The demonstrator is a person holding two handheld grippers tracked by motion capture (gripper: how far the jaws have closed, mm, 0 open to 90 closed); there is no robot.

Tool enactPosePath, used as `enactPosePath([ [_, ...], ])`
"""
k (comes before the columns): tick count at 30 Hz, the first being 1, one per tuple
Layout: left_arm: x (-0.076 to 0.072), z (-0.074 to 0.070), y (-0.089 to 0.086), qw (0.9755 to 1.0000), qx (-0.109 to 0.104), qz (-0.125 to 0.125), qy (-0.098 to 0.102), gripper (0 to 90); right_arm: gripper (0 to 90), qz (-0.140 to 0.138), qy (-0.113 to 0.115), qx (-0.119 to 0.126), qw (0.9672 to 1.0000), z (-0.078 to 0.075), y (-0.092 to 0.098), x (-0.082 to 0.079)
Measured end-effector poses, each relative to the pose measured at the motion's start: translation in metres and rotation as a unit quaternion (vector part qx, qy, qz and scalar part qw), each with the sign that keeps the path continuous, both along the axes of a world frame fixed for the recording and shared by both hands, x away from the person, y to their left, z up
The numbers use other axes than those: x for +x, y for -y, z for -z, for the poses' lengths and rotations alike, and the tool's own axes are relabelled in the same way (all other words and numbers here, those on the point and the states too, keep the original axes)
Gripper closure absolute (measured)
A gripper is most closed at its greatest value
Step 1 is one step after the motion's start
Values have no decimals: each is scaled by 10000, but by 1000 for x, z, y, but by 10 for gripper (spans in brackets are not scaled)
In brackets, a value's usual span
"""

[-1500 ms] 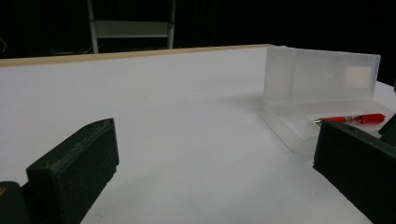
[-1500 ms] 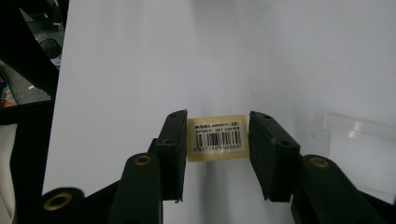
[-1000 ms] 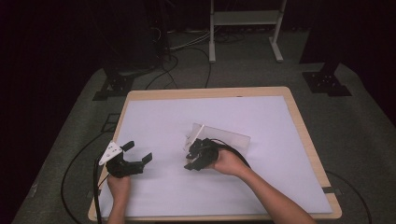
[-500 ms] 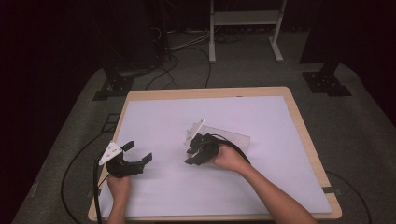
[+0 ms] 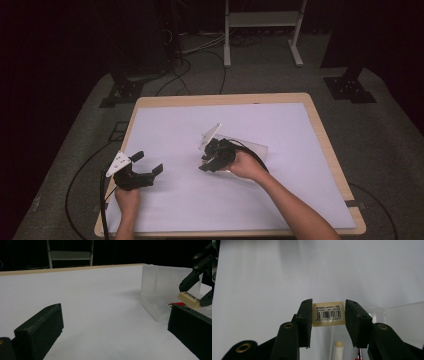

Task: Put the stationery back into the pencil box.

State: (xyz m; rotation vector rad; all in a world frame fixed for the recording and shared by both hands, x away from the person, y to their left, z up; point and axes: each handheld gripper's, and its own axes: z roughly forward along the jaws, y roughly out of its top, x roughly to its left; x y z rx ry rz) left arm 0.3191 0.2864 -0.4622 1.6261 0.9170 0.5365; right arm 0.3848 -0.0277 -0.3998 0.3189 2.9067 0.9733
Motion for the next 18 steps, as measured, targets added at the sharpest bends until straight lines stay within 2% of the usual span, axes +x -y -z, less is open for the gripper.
enactPosePath([
  [7, 0, 0, 0, 10000, 29, 10, 12, 0, 581, 28, 42, 13, 10000, -2, 1, 5],
  [18, 0, 0, 0, 10000, 44, 14, 25, 0, 580, 180, 1, -33, 9998, 6, 2, 17],
])
